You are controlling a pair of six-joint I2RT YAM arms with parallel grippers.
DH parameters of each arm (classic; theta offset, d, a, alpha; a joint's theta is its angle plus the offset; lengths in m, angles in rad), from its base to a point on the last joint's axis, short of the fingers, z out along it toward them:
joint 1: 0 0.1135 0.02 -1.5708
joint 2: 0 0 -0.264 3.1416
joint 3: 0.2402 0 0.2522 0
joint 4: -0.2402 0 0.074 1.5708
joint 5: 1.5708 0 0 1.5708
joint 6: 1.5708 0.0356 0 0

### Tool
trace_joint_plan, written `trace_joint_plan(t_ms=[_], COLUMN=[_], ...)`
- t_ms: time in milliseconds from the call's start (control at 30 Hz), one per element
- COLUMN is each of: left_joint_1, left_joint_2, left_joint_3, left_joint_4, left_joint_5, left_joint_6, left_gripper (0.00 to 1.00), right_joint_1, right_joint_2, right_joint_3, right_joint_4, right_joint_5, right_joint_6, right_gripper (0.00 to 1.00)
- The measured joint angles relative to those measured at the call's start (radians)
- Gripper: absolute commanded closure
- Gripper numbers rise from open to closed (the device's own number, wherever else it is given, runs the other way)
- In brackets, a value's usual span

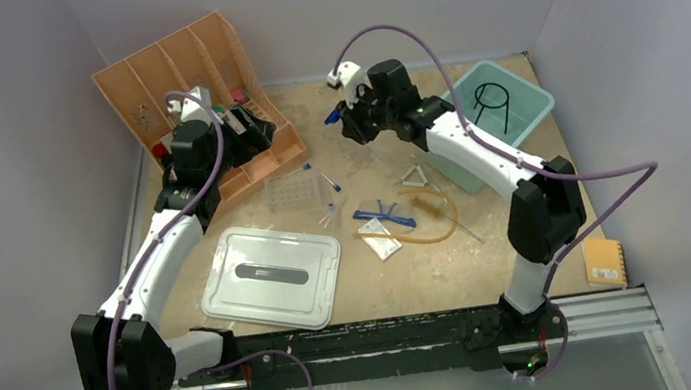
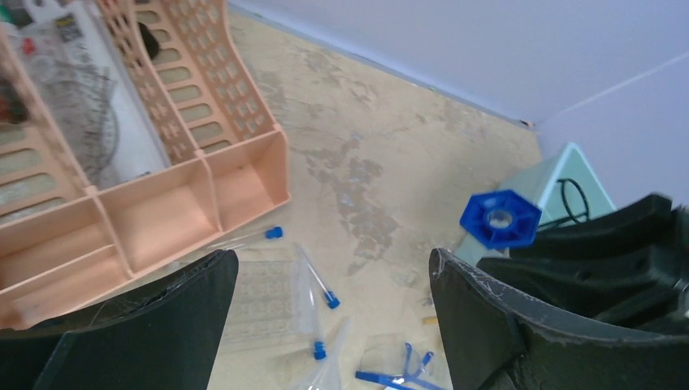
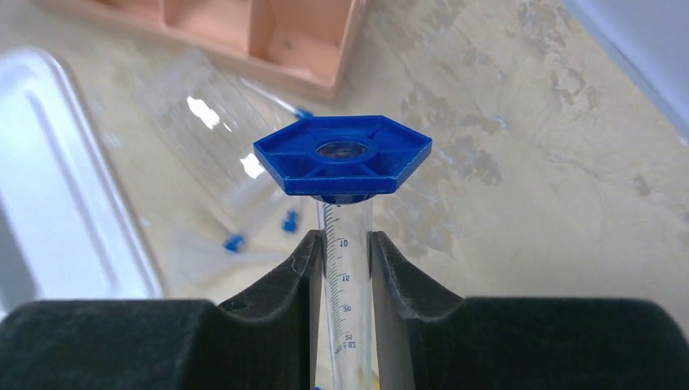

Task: Organize the chemistry lab equipment

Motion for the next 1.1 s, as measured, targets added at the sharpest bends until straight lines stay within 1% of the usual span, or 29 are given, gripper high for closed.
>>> trace_joint_plan(t_ms=[133, 300, 433, 533, 600, 667, 767, 967, 1100], left_joint_1=[-0.001, -0.018, -0.054, -0.062, -0.061, -0.061, -0.061, -0.061, -0.061], left_joint_2=[-0.004, -0.004, -0.004, -0.004, -0.004, -0.004, -0.004, -0.003, 0.005], left_joint_3=[-0.069, -0.139, -0.163, -0.165, -0.165, -0.165, -0.165, -0.165, -0.162], left_joint_4=[0.105, 0.206, 0.258, 0.27, 0.269, 0.267, 0.253, 0.221, 0.199], left_joint_5=[0.086, 0.173, 0.203, 0.207, 0.203, 0.198, 0.192, 0.175, 0.163], left_joint_6=[-0.043, -0.119, -0.164, -0.173, -0.172, -0.167, -0.154, -0.118, -0.093], left_gripper=[0.12, 0.13, 0.13, 0.13, 0.13, 0.13, 0.13, 0.13, 0.13], right_joint_1=[-0.009, -0.027, -0.061, -0.135, -0.209, -0.305, -0.41, -0.503, -0.568], right_joint_2=[-0.031, -0.062, -0.09, -0.146, -0.194, -0.249, -0.322, -0.439, -0.426], right_joint_3=[-0.001, -0.001, -0.002, -0.021, -0.037, -0.047, -0.056, -0.091, -0.101], right_joint_4=[0.081, 0.139, 0.135, 0.109, 0.068, 0.006, -0.081, -0.263, -0.346], right_joint_5=[-0.007, -0.021, -0.027, -0.034, -0.025, 0.01, 0.082, 0.262, 0.367], right_joint_6=[0.269, 0.593, 0.771, 0.875, 0.922, 0.954, 0.97, 0.985, 1.006], right_gripper=[0.77, 0.82, 0.86, 0.88, 0.88, 0.87, 0.86, 0.86, 0.86])
